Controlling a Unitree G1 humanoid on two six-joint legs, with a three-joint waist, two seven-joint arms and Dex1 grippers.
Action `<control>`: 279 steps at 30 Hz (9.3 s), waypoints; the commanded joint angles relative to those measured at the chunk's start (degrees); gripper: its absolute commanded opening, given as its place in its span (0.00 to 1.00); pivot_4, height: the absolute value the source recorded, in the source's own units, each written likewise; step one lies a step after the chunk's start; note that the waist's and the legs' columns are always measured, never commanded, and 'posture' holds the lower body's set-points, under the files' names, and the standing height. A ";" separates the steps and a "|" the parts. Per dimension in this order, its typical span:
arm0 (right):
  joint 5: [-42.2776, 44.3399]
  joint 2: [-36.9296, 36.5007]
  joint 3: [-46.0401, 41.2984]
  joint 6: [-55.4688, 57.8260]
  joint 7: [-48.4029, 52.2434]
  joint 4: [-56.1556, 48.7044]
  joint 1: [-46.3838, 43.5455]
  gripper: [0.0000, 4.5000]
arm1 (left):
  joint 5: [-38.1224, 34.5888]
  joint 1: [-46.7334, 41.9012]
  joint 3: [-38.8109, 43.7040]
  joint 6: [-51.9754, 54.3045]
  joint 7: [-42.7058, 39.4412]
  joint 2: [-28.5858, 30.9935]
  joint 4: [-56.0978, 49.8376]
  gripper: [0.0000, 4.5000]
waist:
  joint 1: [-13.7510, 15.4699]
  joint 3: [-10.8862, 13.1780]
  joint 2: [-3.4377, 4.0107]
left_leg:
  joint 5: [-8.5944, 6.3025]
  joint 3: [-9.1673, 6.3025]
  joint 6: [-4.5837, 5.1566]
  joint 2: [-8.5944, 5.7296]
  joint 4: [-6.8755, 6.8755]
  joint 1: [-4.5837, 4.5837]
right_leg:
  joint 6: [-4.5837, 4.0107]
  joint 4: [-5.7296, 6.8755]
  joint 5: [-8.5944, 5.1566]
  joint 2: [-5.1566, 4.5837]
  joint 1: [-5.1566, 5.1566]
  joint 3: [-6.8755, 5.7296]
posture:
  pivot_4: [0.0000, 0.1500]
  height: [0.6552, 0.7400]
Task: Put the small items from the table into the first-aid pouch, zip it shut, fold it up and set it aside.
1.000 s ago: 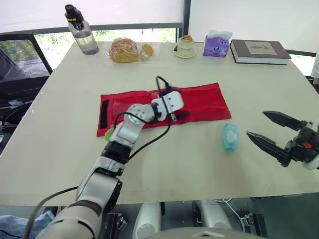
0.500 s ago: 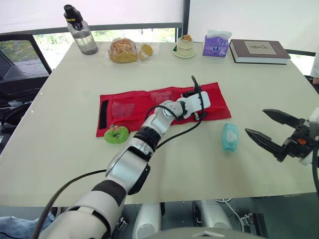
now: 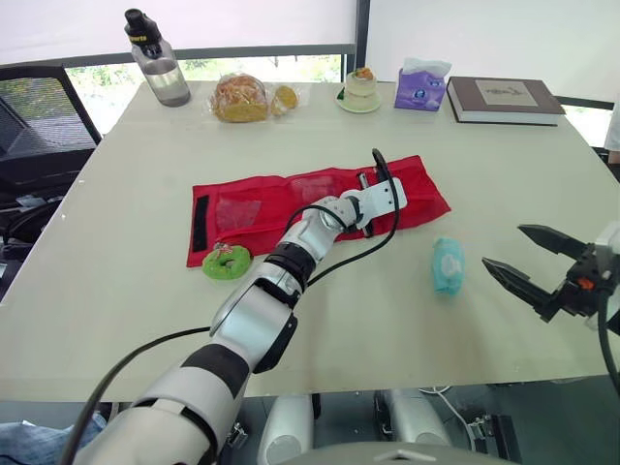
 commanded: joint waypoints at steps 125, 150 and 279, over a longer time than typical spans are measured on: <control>-23.85 21.83 29.53 19.25 -21.96 11.38 -25.36 0.31 | 3.45 14.80 -4.81 -1.58 -4.24 2.70 -30.16 0.00 | -0.17 -0.03 0.08 | 0.00 -0.05 0.00 0.01 0.05 -0.05 | -0.21 0.06 0.12 0.01 -0.04 -0.05 | 1.00 1.00; -30.06 23.40 32.47 6.04 -15.95 15.96 -23.75 0.02 | 2.31 12.11 -3.83 -2.91 -3.84 -0.18 -24.84 0.00 | 0.06 -0.03 0.09 | 0.00 -0.02 0.00 -0.01 0.00 -0.11 | -0.21 0.04 0.12 -0.02 -0.07 -0.05 | 1.00 1.00; 10.88 -1.73 8.84 4.76 2.09 -7.31 -13.02 1.00 | -54.76 23.68 29.52 72.81 -23.60 23.34 -35.45 0.81 | 0.26 -0.05 0.15 | 0.00 -0.04 0.01 0.01 0.06 0.08 | -0.24 0.00 0.08 -0.09 0.08 -0.09 | 1.00 1.00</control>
